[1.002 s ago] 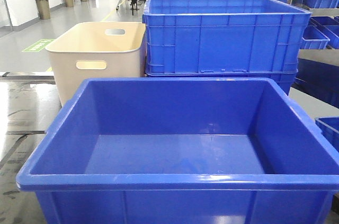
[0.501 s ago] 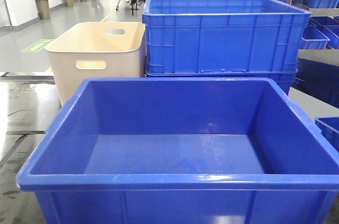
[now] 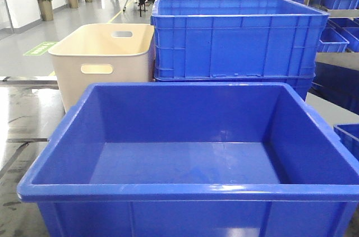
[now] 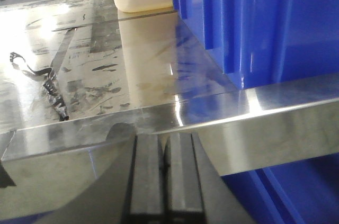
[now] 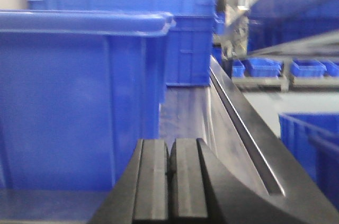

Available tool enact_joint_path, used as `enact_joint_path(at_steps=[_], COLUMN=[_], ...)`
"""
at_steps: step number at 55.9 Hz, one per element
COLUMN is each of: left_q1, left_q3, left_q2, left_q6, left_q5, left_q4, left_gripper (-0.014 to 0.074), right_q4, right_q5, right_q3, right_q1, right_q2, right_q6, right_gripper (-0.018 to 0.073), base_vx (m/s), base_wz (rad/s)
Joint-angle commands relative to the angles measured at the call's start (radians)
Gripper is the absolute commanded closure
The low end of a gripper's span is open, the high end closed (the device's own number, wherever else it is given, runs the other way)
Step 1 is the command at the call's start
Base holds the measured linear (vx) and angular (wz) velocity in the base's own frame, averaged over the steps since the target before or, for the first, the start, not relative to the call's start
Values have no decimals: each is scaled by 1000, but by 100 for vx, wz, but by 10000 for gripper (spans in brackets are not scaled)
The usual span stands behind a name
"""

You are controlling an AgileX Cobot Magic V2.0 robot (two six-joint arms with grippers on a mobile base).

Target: Pick red and yellow blocks into blue bin

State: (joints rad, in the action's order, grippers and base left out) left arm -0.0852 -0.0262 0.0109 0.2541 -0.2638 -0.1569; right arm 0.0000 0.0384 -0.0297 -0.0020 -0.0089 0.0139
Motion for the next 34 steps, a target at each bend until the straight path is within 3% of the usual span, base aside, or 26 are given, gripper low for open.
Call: enact_joint_path(at_steps=[1, 34], left_q1=[-1, -1], left_q3=[16, 16], left_q2=[-4, -4], left_q6=[-1, -1], left_q5=[74, 70], left_q4=[-11, -11], left_gripper=[594, 594], right_q4=[-32, -42], right_q5=[-58, -66], right_q3=[-8, -8], right_q1=[-11, -11], right_q2=[-6, -12], right_q6=[-32, -42], right_gripper=[566, 566], base_vx=[0, 0], base_wz=[0, 0])
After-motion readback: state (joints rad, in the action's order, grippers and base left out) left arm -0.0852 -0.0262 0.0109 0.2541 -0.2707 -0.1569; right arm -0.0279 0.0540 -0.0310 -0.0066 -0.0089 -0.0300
